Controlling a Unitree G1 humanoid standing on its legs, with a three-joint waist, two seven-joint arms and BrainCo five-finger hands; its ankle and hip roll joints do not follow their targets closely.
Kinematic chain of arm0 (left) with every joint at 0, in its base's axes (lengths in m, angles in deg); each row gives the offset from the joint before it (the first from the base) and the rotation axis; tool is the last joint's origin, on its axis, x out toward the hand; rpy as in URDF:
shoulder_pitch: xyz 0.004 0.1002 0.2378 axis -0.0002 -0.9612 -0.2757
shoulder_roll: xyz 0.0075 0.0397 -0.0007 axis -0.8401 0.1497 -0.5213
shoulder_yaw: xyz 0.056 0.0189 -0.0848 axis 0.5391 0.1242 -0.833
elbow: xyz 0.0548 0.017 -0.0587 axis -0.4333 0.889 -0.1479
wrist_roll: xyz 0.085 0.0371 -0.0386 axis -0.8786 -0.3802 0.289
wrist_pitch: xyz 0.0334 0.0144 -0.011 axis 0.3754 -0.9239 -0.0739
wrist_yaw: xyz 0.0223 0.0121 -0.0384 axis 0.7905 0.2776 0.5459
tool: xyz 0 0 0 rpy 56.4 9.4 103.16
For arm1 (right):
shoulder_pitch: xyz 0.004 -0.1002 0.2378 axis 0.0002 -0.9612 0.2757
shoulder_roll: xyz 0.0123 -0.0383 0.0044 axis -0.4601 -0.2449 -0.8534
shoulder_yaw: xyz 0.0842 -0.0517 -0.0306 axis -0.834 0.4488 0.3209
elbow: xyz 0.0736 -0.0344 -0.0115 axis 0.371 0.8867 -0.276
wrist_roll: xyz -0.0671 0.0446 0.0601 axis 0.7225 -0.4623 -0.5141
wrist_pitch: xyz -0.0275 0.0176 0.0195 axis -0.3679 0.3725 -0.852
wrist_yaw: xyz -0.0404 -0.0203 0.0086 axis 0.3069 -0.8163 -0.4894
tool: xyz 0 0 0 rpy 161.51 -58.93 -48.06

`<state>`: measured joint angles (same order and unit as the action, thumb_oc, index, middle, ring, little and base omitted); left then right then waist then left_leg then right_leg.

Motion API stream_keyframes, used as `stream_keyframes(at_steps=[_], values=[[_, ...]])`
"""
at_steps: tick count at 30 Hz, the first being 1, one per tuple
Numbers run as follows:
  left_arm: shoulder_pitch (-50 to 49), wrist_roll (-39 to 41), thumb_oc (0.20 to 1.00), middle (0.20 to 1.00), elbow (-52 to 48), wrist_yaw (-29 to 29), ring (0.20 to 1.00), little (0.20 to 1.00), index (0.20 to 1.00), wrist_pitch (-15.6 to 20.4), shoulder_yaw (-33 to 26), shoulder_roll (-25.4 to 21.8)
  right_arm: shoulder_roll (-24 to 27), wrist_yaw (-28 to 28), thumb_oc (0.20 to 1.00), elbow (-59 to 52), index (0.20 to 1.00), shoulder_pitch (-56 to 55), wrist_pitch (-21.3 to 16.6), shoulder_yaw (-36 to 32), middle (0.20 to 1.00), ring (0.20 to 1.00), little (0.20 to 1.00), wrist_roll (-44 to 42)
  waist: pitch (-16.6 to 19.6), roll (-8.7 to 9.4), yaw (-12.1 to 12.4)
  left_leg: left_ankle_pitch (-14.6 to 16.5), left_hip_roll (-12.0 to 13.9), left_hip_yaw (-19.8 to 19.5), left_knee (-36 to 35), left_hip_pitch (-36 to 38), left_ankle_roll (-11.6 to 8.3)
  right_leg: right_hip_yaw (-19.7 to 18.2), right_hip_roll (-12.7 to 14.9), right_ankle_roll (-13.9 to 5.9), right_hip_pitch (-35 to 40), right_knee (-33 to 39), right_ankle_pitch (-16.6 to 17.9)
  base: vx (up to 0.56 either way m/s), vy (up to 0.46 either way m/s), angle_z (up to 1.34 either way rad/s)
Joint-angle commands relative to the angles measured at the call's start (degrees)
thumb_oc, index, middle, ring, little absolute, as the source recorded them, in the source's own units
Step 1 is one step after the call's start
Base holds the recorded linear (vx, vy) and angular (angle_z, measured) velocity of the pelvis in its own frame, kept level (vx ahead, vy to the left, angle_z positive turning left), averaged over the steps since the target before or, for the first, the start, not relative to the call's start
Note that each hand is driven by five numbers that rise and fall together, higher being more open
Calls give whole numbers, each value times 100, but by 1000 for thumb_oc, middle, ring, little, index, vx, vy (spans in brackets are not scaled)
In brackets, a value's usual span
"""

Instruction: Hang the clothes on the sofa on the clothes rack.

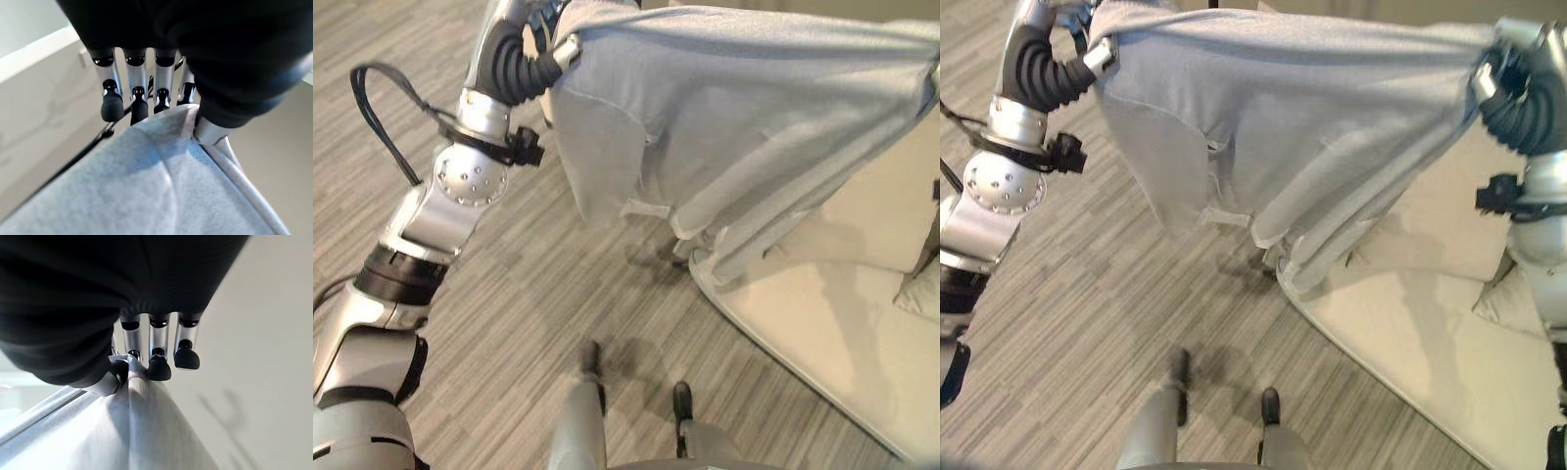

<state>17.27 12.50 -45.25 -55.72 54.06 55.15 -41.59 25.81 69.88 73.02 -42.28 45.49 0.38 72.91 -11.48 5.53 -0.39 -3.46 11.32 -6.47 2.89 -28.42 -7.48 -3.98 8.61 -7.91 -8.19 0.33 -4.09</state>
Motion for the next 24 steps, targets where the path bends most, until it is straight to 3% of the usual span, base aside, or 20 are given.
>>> stream_keyframes(at_steps=[1, 3, 4, 5, 6, 8, 10, 11, 12, 13, 15, 18, 21, 24], values=[[406, 406, 200, 200, 487, 458, 200, 200, 200, -78, -782, -13, 500, -319, 200, 452, 200, 309, 402, -660, 200, 200, 200, -251, 306, -133, 99, -149, -103, -266, -331, 765, -285, -176, 267, -443, 196, 422, 434, 355, 671, -93], [361, 390, 200, 200, 419, 419, 200, 200, 200, -29, -777, -93, 413, -297, 200, 542, 200, 476, 415, -512, 200, 200, 200, -312, 317, -187, 53, 67, -300, -16, -227, 825, -217, -224, 559, -593, -17, 467, 948, 175, 642, -76], [368, 376, 200, 200, 397, 425, 200, 200, 200, -36, -803, -184, 337, -304, 200, 584, 200, 685, 419, -350, 200, 200, 200, -329, 333, -135, 55, 93, -368, 192, -239, 845, -177, -218, 604, -629, -207, 467, 1344, -1, 526, -33], [371, 321, 200, 200, 349, 443, 200, 200, 200, -56, -830, -307, 294, -350, 200, 630, 200, 895, 418, -204, 200, 200, 200, -346, 355, -101, 110, 99, -369, 392, -327, 889, -147, -53, 581, -616, -361, 467, 1509, -26, 414, -82], [368, 266, 200, 200, 311, 446, 200, 200, 200, -77, -865, -416, 312, -405, 200, 741, 200, 1118, 392, -52, 200, 200, 200, -400, 399, -60, 154, 28, -418, 624, -516, 919, -108, 82, 531, -612, -434, 467, 1551, -21, 268, -69], [331, 244, 200, 200, 270, 430, 200, 200, 200, -81, -887, -457, 339, -417, 200, 822, 200, 1199, 409, -35, 200, 200, 200, -449, 433, -31, 146, 46, -538, 712, -642, 967, -41, 56, 394, -543, -373, 463, 1554, 42, 319, -116], [243, 245, 200, 200, 173, 346, 200, 200, 200, -71, -979, -484, 426, -391, 200, 837, 200, 1229, 353, -104, 200, 200, 200, -522, 474, -2, 151, -15, -773, 808, -756, 1010, 84, -95, 95, -420, -151, 346, 1254, 8, 491, -48], [237, 251, 200, 200, 196, 314, 200, 200, 200, -74, -1019, -457, 460, -352, 200, 878, 200, 1217, 308, -132, 200, 200, 200, -581, 555, 62, 253, 15, -939, 947, -786, 1040, 149, 3, -239, -321, 163, 318, 786, -3, 344, 19], [239, 251, 200, 200, 195, 314, 200, 200, 200, -74, -1018, -456, 461, -351, 200, 878, 200, 1213, 307, -137, 200, 200, 200, -582, 551, 63, 258, 8, -940, 949, -787, 1042, 149, 0, -238, -322, 160, 312, 786, 36, 406, 0], [212, 253, 200, 200, 243, 278, 200, 200, 200, -137, -1077, -346, 477, -279, 200, 893, 200, 1084, 316, -219, 200, 200, 200, -558, 607, 151, 248, -12, -1201, 976, -789, 1057, 218, -246, -734, -227, 301, 352, 585, 46, 285, -22], [141, 204, 200, 200, 231, 228, 200, 200, 200, -198, -1159, -222, 477, -273, 200, 854, 200, 945, 318, -363, 200, 200, 200, -515, 580, 206, 279, 26, -1434, 1015, -789, 1131, 314, -551, -1180, -133, 193, 333, 472, 78, 280, 2], [-11, 150, 200, 200, 168, 157, 200, 200, 200, -219, -1259, 42, 455, -194, 200, 799, 200, 890, 291, -387, 200, 200, 200, -533, 397, 196, 274, 124, -1566, 958, -743, 1434, 371, -564, -1352, 24, 110, 169, 428, 49, 136, 26], [-6, 222, 200, 200, 88, 112, 200, 200, 200, -157, -1194, 154, 674, -230, 200, 777, 200, 1222, 247, -241, 200, 200, 200, -615, -24, 265, 355, 376, -1702, 765, 489, 1106, 334, -501, -1215, 168, -33, -23, 513, -88, 100, 8], [-52, 278, 200, 200, 152, 125, 200, 200, 200, -150, -1258, 294, 744, -205, 200, 849, 200, 1161, 266, -263, 200, 200, 200, -676, -29, 167, 182, 576, -1481, 736, 679, 918, 361, -338, -1054, 117, -44, 1, 427, 68, 129, 28]])
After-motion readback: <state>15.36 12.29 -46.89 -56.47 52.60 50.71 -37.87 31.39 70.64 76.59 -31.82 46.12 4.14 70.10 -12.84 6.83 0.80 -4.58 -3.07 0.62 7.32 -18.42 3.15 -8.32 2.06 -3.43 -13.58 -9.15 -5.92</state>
